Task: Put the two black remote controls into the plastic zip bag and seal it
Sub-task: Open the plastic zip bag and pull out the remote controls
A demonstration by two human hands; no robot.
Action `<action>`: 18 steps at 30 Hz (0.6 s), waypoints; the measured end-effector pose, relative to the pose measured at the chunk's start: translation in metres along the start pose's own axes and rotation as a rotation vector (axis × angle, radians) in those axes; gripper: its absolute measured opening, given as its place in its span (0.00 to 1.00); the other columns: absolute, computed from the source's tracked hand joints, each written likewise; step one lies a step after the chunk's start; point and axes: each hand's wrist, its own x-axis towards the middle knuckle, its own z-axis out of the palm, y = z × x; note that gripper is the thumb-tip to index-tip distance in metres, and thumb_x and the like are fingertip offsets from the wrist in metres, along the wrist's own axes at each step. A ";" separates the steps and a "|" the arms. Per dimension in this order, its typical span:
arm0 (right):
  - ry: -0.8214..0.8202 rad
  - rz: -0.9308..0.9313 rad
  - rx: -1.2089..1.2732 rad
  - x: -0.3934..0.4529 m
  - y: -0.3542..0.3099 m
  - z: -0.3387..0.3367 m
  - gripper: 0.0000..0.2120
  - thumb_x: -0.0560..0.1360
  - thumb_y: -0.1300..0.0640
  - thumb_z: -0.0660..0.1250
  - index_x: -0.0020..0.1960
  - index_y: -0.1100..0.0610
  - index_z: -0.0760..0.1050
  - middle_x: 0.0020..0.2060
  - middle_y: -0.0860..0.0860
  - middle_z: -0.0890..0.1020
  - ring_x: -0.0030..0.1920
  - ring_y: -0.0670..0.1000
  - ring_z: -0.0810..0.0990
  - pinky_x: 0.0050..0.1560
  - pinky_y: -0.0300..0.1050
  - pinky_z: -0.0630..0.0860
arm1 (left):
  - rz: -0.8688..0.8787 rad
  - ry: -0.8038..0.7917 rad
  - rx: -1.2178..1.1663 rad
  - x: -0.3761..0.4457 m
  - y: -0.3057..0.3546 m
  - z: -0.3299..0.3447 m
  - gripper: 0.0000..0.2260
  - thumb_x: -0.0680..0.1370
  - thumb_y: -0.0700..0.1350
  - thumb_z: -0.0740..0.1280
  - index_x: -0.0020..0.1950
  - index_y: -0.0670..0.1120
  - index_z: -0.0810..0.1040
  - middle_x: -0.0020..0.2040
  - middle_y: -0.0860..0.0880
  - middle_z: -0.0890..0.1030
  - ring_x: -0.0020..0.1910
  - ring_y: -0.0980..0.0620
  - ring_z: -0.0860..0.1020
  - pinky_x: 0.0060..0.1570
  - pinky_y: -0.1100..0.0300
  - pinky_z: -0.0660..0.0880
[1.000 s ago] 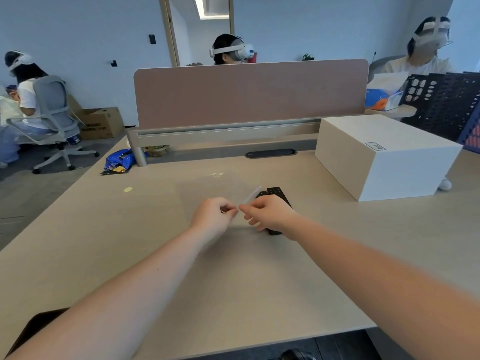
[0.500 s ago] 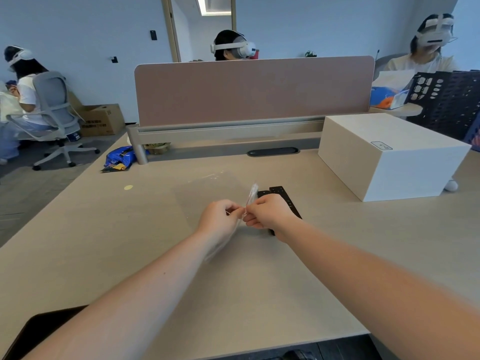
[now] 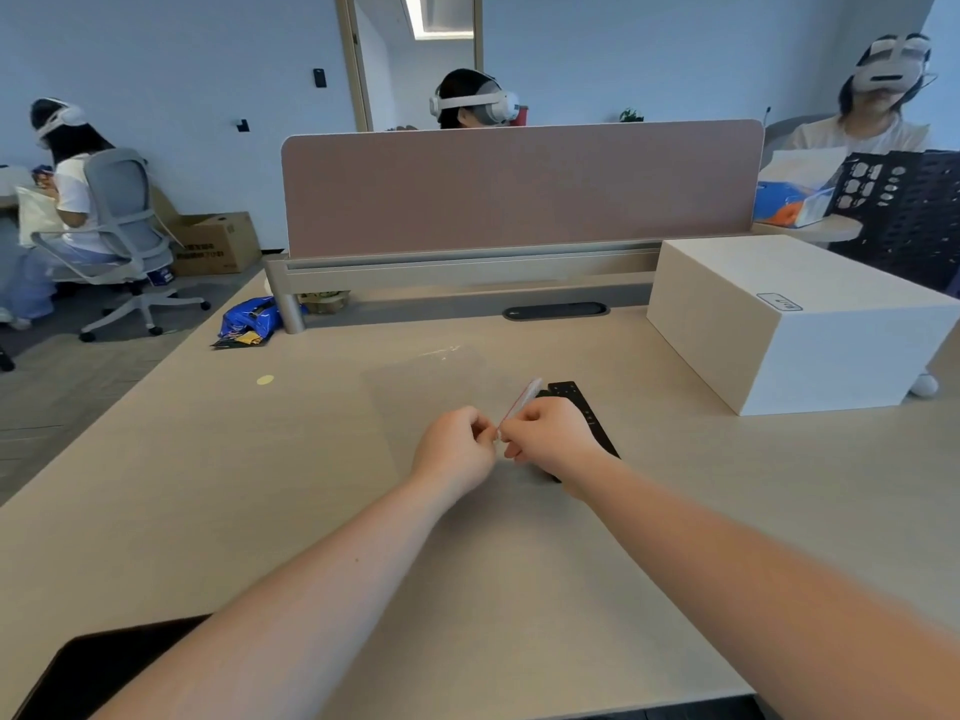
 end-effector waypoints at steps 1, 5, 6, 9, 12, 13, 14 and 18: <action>-0.007 0.001 0.001 0.000 0.000 -0.001 0.09 0.72 0.61 0.64 0.45 0.66 0.79 0.30 0.52 0.81 0.35 0.52 0.78 0.41 0.46 0.73 | 0.014 -0.004 -0.013 -0.001 0.000 0.000 0.06 0.76 0.42 0.66 0.39 0.46 0.77 0.39 0.46 0.80 0.39 0.46 0.74 0.41 0.59 0.70; -0.024 -0.007 0.005 0.002 0.004 -0.004 0.03 0.72 0.62 0.65 0.41 0.60 0.76 0.30 0.51 0.81 0.31 0.47 0.78 0.41 0.46 0.73 | 0.069 -0.024 -0.054 -0.002 -0.004 -0.005 0.06 0.75 0.44 0.68 0.44 0.42 0.82 0.40 0.45 0.83 0.38 0.49 0.75 0.42 0.59 0.72; -0.026 -0.005 0.011 0.003 0.006 -0.004 0.02 0.72 0.62 0.65 0.41 0.59 0.76 0.30 0.51 0.81 0.31 0.46 0.78 0.41 0.45 0.73 | 0.085 -0.028 -0.034 -0.001 -0.005 -0.006 0.06 0.75 0.44 0.69 0.43 0.43 0.82 0.39 0.45 0.83 0.38 0.49 0.76 0.42 0.58 0.72; -0.039 0.000 0.015 0.002 0.005 -0.001 0.03 0.72 0.63 0.64 0.39 0.59 0.74 0.30 0.52 0.81 0.32 0.49 0.78 0.40 0.45 0.73 | 0.131 -0.034 0.087 -0.002 -0.005 -0.007 0.06 0.76 0.43 0.66 0.39 0.45 0.77 0.39 0.46 0.79 0.42 0.43 0.77 0.41 0.56 0.72; 0.008 0.038 -0.019 0.002 0.006 0.001 0.08 0.70 0.63 0.62 0.33 0.57 0.69 0.27 0.54 0.80 0.25 0.47 0.75 0.31 0.39 0.67 | 0.190 0.016 0.239 0.001 -0.004 -0.014 0.06 0.77 0.40 0.61 0.40 0.44 0.70 0.46 0.40 0.77 0.47 0.39 0.75 0.43 0.49 0.71; 0.034 0.059 -0.026 0.002 0.009 0.000 0.09 0.70 0.63 0.62 0.32 0.56 0.67 0.27 0.54 0.79 0.23 0.47 0.73 0.29 0.38 0.65 | 0.182 0.070 0.259 0.005 -0.005 -0.021 0.05 0.78 0.39 0.60 0.42 0.42 0.71 0.47 0.39 0.77 0.47 0.38 0.75 0.44 0.48 0.71; 0.053 0.080 -0.026 0.002 0.011 -0.002 0.09 0.70 0.63 0.61 0.32 0.57 0.66 0.26 0.54 0.79 0.23 0.48 0.72 0.29 0.38 0.65 | 0.162 0.136 0.258 0.009 -0.007 -0.029 0.04 0.78 0.39 0.59 0.44 0.40 0.72 0.48 0.38 0.76 0.48 0.38 0.75 0.45 0.48 0.71; 0.052 0.112 0.001 0.000 0.013 -0.001 0.09 0.69 0.64 0.60 0.32 0.58 0.65 0.25 0.54 0.79 0.27 0.53 0.72 0.30 0.39 0.68 | 0.141 0.315 0.200 0.018 -0.014 -0.049 0.05 0.79 0.39 0.57 0.48 0.39 0.71 0.46 0.36 0.79 0.45 0.36 0.76 0.39 0.49 0.69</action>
